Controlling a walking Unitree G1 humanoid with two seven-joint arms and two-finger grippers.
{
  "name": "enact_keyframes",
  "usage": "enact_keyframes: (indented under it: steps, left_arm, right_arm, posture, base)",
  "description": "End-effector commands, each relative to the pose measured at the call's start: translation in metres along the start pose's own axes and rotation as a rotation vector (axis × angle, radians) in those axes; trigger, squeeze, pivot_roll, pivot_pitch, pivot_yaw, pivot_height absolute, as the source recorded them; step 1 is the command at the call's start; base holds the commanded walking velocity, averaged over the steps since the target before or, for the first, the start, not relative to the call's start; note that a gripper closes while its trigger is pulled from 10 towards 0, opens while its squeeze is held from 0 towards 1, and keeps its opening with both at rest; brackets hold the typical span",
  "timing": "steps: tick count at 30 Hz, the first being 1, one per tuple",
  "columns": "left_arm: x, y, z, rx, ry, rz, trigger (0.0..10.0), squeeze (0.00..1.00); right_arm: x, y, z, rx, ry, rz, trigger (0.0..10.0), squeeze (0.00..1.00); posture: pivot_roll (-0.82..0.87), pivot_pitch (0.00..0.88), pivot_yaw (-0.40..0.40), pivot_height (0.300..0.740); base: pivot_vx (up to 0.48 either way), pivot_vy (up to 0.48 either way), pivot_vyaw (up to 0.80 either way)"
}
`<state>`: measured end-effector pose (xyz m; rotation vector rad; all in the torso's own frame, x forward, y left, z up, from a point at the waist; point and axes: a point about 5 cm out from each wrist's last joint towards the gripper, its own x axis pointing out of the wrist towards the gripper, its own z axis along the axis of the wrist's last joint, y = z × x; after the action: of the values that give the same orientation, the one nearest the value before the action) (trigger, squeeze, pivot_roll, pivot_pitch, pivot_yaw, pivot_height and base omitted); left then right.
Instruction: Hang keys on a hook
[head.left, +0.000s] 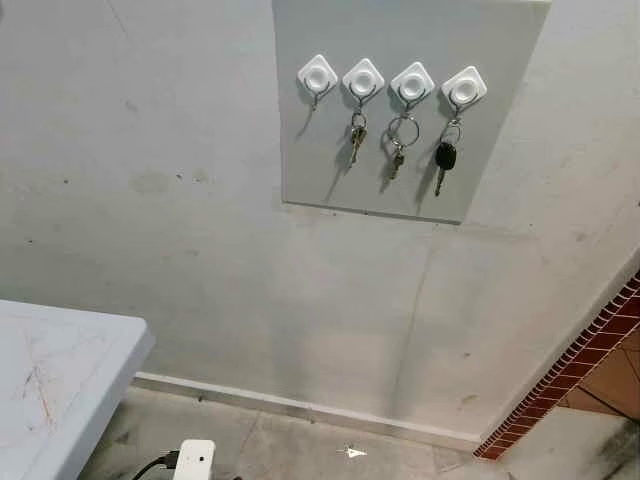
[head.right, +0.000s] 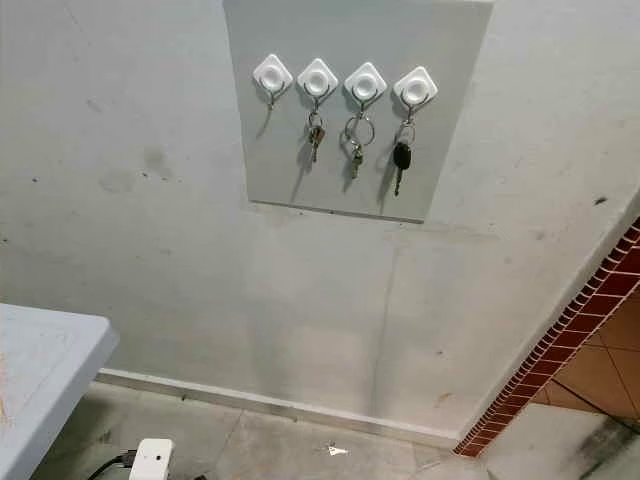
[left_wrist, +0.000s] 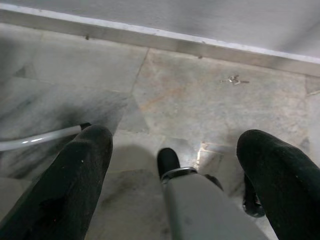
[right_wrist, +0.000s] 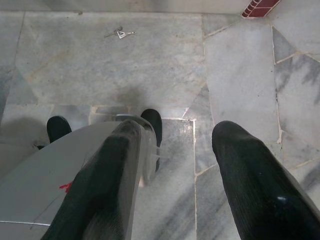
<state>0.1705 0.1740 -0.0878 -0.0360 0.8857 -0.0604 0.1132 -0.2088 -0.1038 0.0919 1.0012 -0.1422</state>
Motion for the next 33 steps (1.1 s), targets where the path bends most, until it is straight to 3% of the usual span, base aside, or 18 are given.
enact_keyframes:
  steps: [1,5,33]
  left_arm:
    - [0.001,-0.0017,0.0022,0.013,-0.002,-0.005,10.0,0.0]
    - [0.0017,-0.0048,0.0032,0.012,-0.003,-0.012,10.0,0.0]
    - [0.0009,-0.0058,-0.0008,-0.002,0.008,-0.014,10.0,0.0]
  right_arm:
    - [0.0002,-0.0002,-0.0003,-0.013,0.011,-0.002,10.0,0.0]
    - [0.0004,0.0007,-0.0004,-0.026,0.016,0.005,10.0,0.0]
    - [-0.0004,0.0034,-0.0044,-0.022,0.026,0.016,10.0,0.0]
  posture:
    - [-0.05,0.0,0.012,0.74]
    - [-0.05,0.0,0.01,0.74]
    - [-0.03,0.0,0.004,0.74]
  base:
    - [0.0,0.0,0.0]
    - [0.0,-0.189,0.0]
    - [0.0,-0.48,0.0]
